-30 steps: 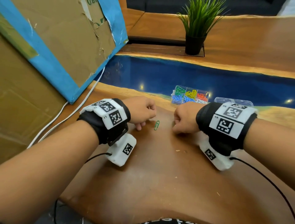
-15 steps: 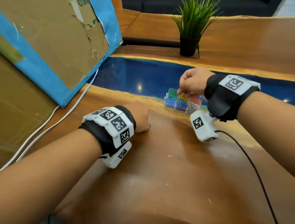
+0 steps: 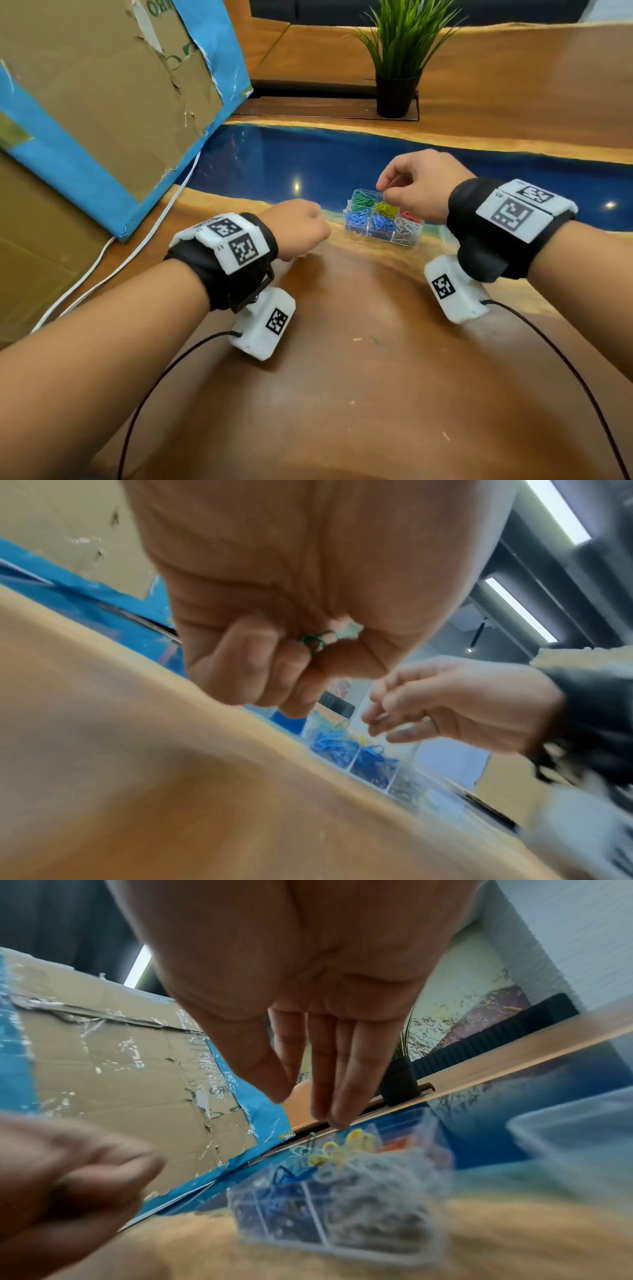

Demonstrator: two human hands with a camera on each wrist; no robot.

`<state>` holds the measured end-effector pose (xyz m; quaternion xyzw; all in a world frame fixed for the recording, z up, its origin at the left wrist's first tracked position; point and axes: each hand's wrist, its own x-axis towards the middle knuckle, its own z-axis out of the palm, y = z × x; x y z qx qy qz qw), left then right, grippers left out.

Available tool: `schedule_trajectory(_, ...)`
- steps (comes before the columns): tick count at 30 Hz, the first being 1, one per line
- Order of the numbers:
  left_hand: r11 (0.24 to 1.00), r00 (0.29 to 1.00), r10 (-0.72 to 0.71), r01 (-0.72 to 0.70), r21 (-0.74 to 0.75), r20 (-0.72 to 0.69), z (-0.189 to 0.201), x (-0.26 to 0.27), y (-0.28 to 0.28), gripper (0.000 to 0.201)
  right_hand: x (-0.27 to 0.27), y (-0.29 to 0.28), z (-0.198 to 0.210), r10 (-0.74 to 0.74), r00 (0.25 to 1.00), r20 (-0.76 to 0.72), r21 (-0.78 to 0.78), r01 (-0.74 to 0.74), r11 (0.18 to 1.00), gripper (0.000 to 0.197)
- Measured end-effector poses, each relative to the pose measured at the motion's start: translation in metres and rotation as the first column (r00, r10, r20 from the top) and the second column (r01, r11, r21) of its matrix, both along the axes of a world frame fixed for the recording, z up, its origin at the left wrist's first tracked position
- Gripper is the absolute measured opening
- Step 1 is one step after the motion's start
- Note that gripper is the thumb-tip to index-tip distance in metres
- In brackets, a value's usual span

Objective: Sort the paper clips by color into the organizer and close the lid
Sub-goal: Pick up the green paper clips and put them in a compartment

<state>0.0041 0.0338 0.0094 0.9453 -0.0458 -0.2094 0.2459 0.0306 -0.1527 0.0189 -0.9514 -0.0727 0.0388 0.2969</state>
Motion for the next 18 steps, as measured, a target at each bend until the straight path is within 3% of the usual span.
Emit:
schedule_trajectory(5, 0.988, 0.997, 0.072, -0.066, -0.142, 0.039, 0.008, 0.028, -0.026, 0.03, -0.032, -0.031, -0.006, -0.007, 1.0, 0.004, 0.016, 0.006, 1.0, 0.011)
schedule_trajectory(9, 0.999, 0.987, -0.051, 0.051, 0.002, 0.152, 0.013, 0.048, -0.045, 0.012, -0.058, -0.055, -0.012, -0.03, 0.999, -0.016, 0.025, 0.031, 0.999, 0.01)
schedule_trajectory(12, 0.985, 0.975, -0.133, 0.11, 0.135, 0.179, 0.011, 0.062, -0.055, 0.019, -0.07, -0.068, -0.014, -0.038, 0.999, -0.028, 0.019, 0.038, 0.999, 0.009)
schedule_trajectory(18, 0.974, 0.958, -0.189, 0.156, 0.162, 0.215, 0.005, 0.069, -0.065, 0.017, -0.077, -0.084, -0.015, -0.014, 0.998, -0.056, 0.005, 0.014, 1.0, 0.01)
